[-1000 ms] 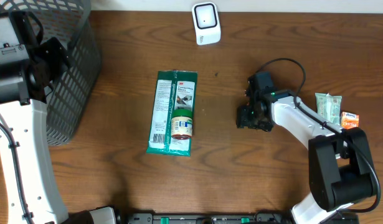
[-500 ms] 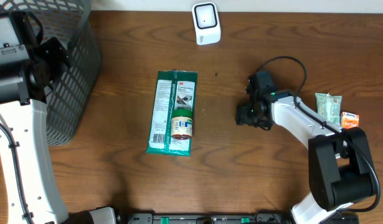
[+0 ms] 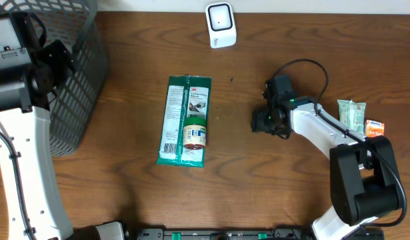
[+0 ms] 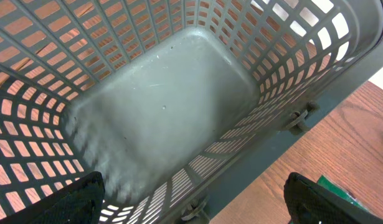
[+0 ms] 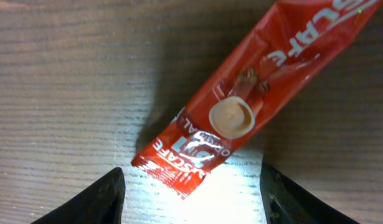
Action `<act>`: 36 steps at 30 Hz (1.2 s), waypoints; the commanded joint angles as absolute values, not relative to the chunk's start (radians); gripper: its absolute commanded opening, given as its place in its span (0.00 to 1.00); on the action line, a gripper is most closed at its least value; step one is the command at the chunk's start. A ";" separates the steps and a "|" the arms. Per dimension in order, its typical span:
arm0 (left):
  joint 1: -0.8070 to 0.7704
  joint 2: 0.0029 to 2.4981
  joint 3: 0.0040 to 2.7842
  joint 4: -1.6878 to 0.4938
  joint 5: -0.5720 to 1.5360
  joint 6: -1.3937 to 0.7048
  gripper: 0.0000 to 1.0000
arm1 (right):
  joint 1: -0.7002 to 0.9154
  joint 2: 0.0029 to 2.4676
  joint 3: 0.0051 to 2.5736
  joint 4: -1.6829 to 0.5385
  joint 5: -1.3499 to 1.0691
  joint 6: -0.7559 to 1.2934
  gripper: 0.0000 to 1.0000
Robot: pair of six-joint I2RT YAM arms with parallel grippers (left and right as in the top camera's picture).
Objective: Scan the item barcode
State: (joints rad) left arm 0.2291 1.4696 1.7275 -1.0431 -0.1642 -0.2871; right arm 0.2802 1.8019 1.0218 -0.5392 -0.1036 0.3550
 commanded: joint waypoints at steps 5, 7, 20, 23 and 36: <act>0.234 1.470 1.734 -1.044 -0.177 -0.278 0.92 | 0.286 1.818 1.015 -0.497 -0.091 0.362 0.64; 0.234 1.470 1.734 -1.044 -0.177 -0.278 0.93 | 0.286 1.818 1.015 -0.500 -0.093 0.362 0.64; 0.234 1.470 1.734 -1.044 -0.177 -0.278 0.92 | 0.227 1.651 1.040 -0.599 -0.132 0.362 0.67; 0.234 1.470 1.734 -1.044 -0.177 -0.278 0.93 | 0.227 1.655 1.039 -0.599 -0.120 0.363 0.65; 0.234 1.470 1.734 -1.044 -0.177 -0.278 0.93 | 0.228 1.748 1.031 -0.488 0.065 0.501 0.63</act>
State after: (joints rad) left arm 0.2291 1.4696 1.7275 -1.0431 -0.1642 -0.2871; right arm 0.2302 1.7111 1.0271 -0.5209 0.0181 0.4534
